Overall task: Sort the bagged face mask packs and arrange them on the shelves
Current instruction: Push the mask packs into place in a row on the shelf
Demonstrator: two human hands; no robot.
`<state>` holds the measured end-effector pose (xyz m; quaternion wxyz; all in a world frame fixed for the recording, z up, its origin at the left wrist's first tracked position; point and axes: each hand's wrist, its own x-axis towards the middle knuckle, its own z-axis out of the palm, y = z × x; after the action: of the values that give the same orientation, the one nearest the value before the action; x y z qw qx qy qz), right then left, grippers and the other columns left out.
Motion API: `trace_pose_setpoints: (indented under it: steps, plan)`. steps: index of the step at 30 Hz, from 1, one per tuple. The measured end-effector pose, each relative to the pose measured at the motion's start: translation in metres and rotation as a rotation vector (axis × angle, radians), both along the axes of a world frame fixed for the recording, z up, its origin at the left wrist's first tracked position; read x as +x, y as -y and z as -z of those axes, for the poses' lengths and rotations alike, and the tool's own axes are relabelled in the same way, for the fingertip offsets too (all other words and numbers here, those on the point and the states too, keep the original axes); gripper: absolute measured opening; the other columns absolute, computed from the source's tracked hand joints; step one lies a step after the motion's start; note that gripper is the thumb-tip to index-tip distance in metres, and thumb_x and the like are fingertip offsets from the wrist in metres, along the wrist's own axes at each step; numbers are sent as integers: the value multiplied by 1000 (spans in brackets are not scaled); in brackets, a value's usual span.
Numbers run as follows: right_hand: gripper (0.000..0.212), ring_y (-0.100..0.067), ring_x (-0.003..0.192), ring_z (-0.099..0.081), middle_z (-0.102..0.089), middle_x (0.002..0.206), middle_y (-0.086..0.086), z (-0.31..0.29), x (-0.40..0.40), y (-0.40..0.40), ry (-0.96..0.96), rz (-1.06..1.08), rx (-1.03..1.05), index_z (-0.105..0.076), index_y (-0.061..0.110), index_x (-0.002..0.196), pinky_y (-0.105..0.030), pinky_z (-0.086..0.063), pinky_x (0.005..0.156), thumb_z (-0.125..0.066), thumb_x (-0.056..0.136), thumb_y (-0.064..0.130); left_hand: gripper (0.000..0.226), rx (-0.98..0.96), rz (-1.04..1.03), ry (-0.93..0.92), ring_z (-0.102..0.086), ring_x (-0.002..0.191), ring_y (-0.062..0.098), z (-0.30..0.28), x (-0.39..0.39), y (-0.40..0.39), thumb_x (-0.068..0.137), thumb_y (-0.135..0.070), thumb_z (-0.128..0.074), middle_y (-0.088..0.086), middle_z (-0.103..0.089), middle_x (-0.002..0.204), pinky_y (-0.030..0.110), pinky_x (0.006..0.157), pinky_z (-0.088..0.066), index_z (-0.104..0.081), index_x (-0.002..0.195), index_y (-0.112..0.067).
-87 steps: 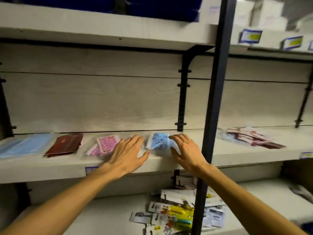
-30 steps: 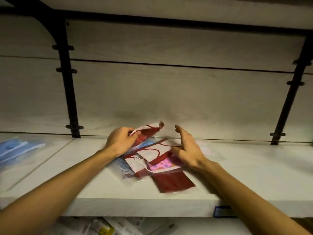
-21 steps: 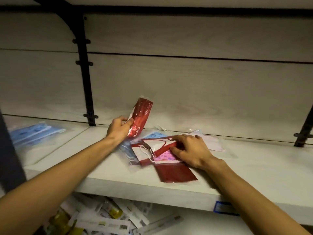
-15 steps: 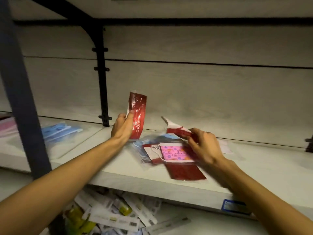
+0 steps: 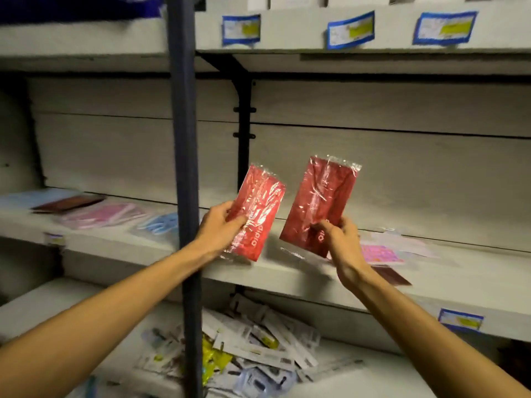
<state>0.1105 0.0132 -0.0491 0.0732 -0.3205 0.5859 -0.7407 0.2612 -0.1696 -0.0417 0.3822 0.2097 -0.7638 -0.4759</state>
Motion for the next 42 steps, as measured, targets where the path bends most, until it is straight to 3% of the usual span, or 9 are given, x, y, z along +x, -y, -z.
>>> trace_pose_setpoints:
  steps: [8,11,14,17,22,27,32,37,42]
  plan:
    - [14,-4,62,-68,-74,74,8,35,155,79,8,-157,8,-66,13,98,-18,-51,50,-61,90,2,22,-172,-180,6,-71,82,-1,44,174,73,84,-30,-70,-23,-73,87,29,74,-60,-69,104,-38]
    - [16,-5,71,-73,-77,81,11,47,207,110,27,-261,51,-65,16,105,-19,-55,54,-60,95,5,17,-33,-196,9,-75,83,13,60,225,103,91,-18,-69,-7,-78,94,39,78,-62,-70,99,-33]
    - [19,0,84,-72,-76,87,18,44,248,142,-5,-399,119,-60,28,108,-14,-55,60,-58,99,11,19,110,-206,36,-74,78,14,60,261,129,97,-6,-60,7,-76,99,33,70,-60,-66,112,-16]
    - [25,-1,91,-72,-73,96,12,40,277,177,-92,-416,115,-62,30,105,-16,-56,68,-57,99,6,25,155,-231,73,-72,91,26,57,288,154,94,3,-55,12,-74,102,41,83,-59,-62,112,-13]
    - [27,-7,93,-69,-70,105,4,39,299,250,-227,-382,183,-63,26,103,-16,-56,70,-58,96,0,21,192,-285,91,-69,101,29,58,319,200,92,-4,-64,12,-71,108,44,94,-56,-58,107,-18]
    - [21,-5,72,-69,-73,92,-1,20,305,336,-250,-378,241,-67,17,101,-23,-58,67,-63,91,-1,30,125,-301,136,-73,81,16,48,341,272,89,-7,-70,5,-75,93,29,71,-59,-64,118,-14]
    - [13,-16,65,-65,-71,84,-11,-15,294,411,-124,-315,266,-69,8,89,-34,-57,69,-64,88,-4,43,-3,-354,210,-70,100,21,6,350,358,88,-8,-70,4,-73,110,42,94,-57,-60,128,-23]
    - [11,-17,60,-64,-69,77,-12,-29,294,475,3,-323,224,-64,1,97,-31,-58,60,-64,89,-6,51,-60,-347,190,-59,87,-4,-4,346,429,88,-13,-76,-14,-62,99,17,67,-48,-54,134,-20]
    - [24,-17,64,-66,-71,85,-15,-22,304,536,-9,-320,269,-61,2,109,-28,-59,59,-66,88,-6,59,-2,-312,243,-66,98,13,4,336,487,84,-8,-78,0,-65,114,41,92,-57,-50,135,-17]
